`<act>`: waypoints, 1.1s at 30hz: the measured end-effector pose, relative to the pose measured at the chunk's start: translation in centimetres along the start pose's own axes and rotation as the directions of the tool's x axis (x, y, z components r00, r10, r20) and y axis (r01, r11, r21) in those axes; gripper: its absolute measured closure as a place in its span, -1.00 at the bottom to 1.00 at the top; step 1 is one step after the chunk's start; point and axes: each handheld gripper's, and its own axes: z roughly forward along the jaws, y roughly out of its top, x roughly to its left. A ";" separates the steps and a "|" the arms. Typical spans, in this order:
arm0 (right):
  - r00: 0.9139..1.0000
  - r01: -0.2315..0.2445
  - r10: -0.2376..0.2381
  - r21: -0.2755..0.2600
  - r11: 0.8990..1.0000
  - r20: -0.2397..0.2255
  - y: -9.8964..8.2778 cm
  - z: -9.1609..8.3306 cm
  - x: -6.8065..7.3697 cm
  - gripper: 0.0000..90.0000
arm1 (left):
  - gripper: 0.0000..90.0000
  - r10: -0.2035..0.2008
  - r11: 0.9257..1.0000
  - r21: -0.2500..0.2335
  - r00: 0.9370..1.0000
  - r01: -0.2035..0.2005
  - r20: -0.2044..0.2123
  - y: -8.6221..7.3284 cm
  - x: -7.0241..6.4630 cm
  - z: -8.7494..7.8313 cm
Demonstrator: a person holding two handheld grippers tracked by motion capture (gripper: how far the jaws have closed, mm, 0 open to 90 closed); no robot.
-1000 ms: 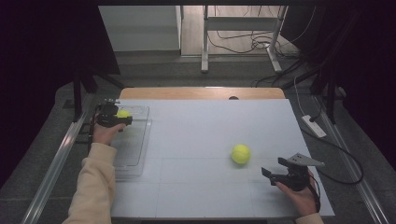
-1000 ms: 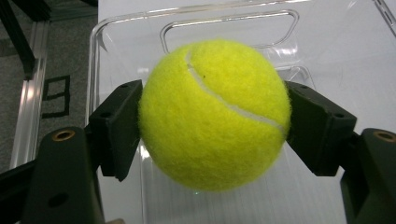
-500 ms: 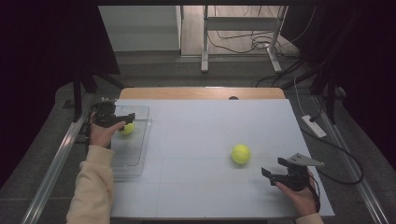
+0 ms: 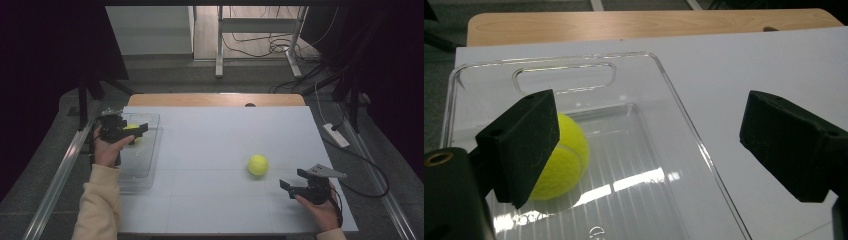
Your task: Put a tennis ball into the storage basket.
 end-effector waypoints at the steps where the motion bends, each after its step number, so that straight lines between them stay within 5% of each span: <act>1: 1.000 0.001 -0.001 0.001 1.000 0.000 0.0 0.0 0.0 -0.71 | -0.77 0.004 1.000 -0.004 1.000 -0.004 0.007 -0.1 -0.1 0.0; 18: 1.000 0.003 -0.003 0.002 1.000 0.001 0.0 0.0 0.0 -0.71 | -0.72 0.087 0.996 -0.021 0.991 -0.086 0.097 -0.4 -1.9 -0.2; 33: 1.000 0.000 0.000 0.005 1.000 0.004 0.0 0.1 -0.1 -0.70 | -0.70 0.148 0.989 -0.013 0.976 -0.148 0.160 -0.3 -4.6 0.0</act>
